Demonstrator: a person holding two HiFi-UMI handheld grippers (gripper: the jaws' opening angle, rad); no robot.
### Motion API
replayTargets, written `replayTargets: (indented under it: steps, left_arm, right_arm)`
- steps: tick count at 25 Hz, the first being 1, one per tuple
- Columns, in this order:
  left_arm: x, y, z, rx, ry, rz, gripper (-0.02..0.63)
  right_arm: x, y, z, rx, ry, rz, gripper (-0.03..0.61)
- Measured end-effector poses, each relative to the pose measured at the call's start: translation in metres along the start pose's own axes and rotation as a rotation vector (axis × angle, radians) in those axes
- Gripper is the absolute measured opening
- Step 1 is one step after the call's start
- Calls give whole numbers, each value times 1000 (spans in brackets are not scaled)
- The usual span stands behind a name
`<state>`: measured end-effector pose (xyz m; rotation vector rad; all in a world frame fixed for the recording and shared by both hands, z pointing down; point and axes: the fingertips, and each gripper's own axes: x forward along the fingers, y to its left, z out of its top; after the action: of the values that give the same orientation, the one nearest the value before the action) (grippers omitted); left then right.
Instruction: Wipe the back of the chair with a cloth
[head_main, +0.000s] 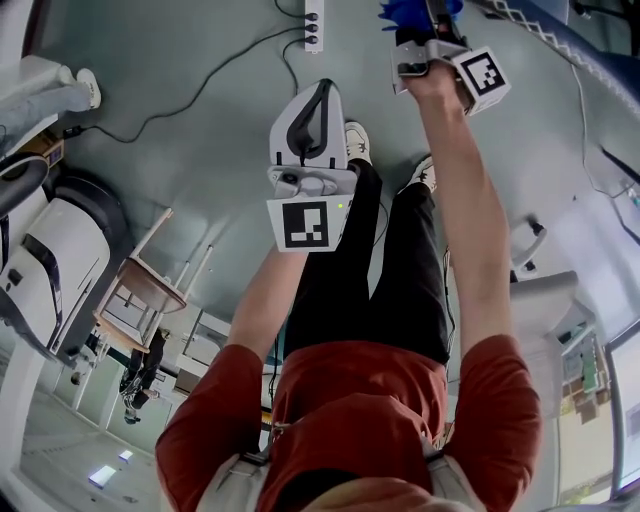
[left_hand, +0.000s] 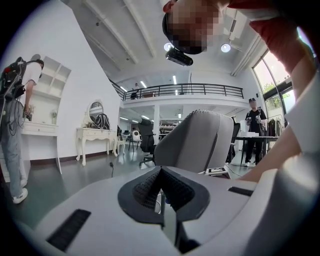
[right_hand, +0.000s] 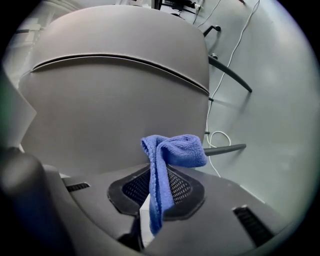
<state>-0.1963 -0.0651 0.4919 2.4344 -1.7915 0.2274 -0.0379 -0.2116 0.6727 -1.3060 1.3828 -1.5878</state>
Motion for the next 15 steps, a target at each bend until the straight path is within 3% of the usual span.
replayTargets:
  steps: [9,15]
  left_arm:
    - [-17,-12,63,20,-24,7,9]
    - [-40,-19,110,40,-15,6,9]
  right_arm:
    - [-50,94,-4,-16,86,67,52]
    - [-91,173,1,-13,76,97,52]
